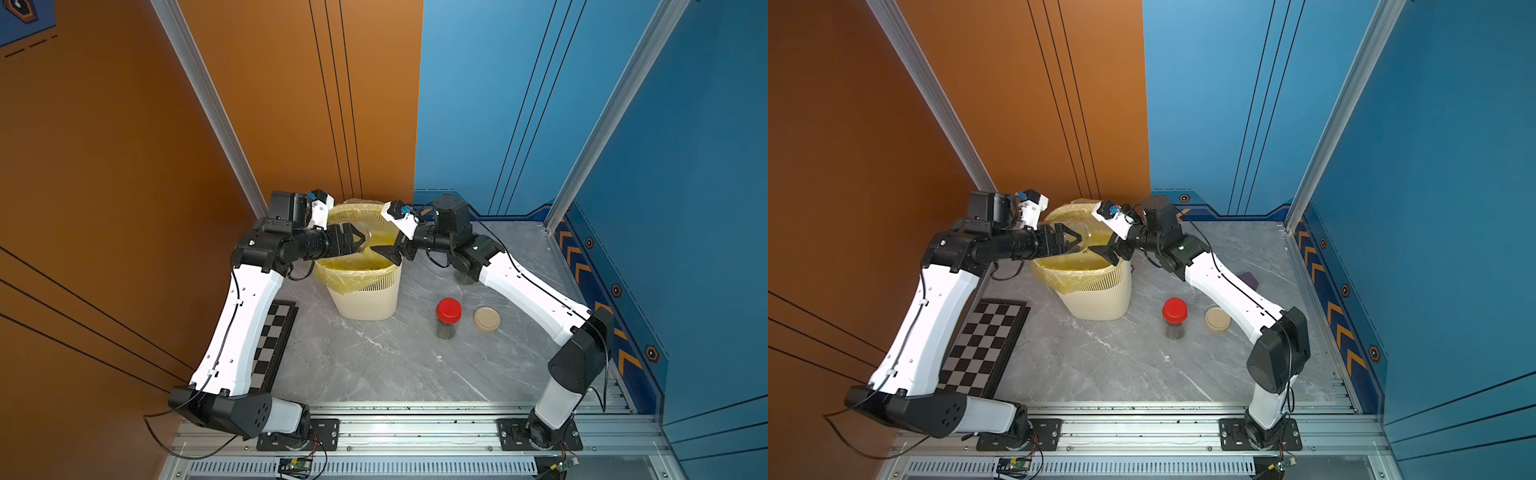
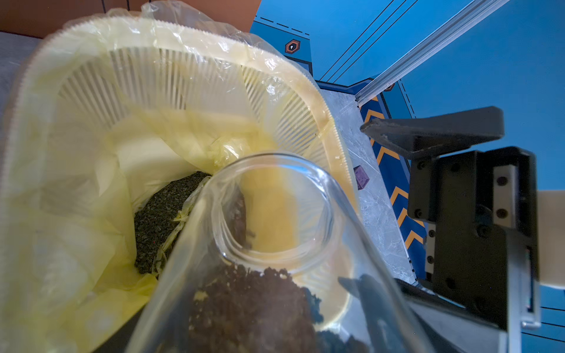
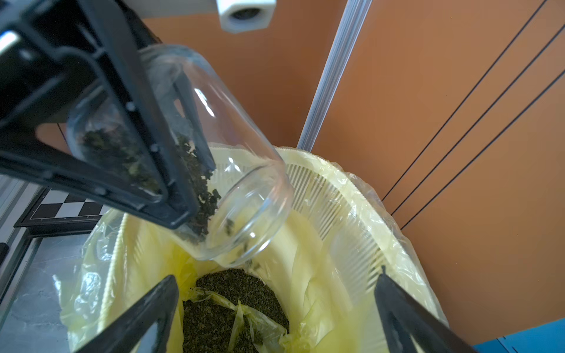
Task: Empty moldy tea leaves from jars
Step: Pour the moldy tea leaves from the jar into the trash bin.
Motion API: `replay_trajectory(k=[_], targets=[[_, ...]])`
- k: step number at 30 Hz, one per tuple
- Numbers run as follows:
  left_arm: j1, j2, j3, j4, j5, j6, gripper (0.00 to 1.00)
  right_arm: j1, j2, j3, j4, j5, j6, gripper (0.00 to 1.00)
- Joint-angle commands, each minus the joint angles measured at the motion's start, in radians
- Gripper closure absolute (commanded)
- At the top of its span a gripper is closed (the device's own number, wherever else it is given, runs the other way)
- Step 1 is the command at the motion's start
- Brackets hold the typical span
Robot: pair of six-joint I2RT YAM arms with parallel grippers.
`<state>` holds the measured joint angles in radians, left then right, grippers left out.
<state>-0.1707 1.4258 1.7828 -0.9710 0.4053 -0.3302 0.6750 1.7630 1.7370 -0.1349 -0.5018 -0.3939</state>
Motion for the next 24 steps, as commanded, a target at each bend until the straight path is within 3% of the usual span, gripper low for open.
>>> replay_trajectory(k=[1,11,24], targets=[[0.013,0.01,0.056,-0.001,0.051,0.016,0.48,0.02,0.024,-0.004,0.043,-0.033,-0.052,0.0],[0.011,0.089,0.128,-0.02,0.152,0.02,0.49,0.054,0.07,0.035,0.037,-0.039,-0.098,0.0],[0.004,0.141,0.182,-0.094,0.182,0.051,0.51,0.061,0.1,0.052,0.053,0.015,-0.174,0.0]])
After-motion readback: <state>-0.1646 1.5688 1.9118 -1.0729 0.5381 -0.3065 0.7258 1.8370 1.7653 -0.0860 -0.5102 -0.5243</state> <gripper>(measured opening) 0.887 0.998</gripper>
